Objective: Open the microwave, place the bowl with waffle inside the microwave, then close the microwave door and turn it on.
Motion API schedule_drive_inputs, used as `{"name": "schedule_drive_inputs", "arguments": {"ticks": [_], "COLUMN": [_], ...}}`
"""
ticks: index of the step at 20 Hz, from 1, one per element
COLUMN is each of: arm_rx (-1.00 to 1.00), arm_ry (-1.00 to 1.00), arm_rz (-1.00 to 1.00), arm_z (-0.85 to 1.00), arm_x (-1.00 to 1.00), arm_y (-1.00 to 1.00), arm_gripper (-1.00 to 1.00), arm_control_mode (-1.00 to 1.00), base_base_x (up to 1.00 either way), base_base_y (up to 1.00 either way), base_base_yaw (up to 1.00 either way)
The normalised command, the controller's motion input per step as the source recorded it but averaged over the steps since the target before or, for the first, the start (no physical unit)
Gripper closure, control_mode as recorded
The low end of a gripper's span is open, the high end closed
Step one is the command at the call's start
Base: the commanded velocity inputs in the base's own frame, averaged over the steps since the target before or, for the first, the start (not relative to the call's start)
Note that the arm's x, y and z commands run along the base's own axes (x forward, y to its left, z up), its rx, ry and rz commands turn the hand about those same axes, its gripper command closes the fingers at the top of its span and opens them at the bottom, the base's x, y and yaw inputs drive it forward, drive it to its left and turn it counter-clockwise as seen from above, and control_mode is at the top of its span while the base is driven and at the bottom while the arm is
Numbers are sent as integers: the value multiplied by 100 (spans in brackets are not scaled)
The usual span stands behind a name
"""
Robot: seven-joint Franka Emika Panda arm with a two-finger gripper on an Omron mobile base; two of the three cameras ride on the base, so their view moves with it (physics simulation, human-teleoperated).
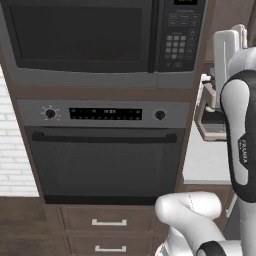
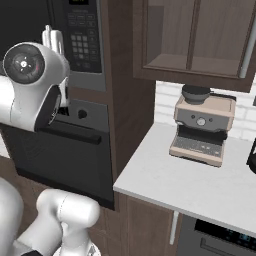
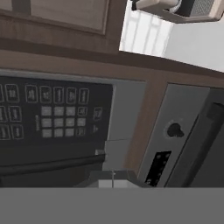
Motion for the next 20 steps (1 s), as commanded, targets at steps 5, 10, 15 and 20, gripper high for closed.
{"name": "schedule_drive_inputs", "arguments": {"ticks": [5, 10, 15, 20], "arm_rx": [0, 0, 0, 0], "arm_ry": [3, 1, 0, 0], "arm_rz": [0, 0, 0, 0], "arm_z": [-14, -22, -22, -25], "arm_x": [87, 83, 83, 91], "arm_y": [6, 0, 0, 5], "arm_gripper": [100, 100, 100, 100], "arm_control_mode": [-100, -100, -100, -100], "base_base_x": [0, 0, 0, 0], "base_base_y": [0, 0, 0, 0], "base_base_yaw": [0, 0, 0, 0]}}
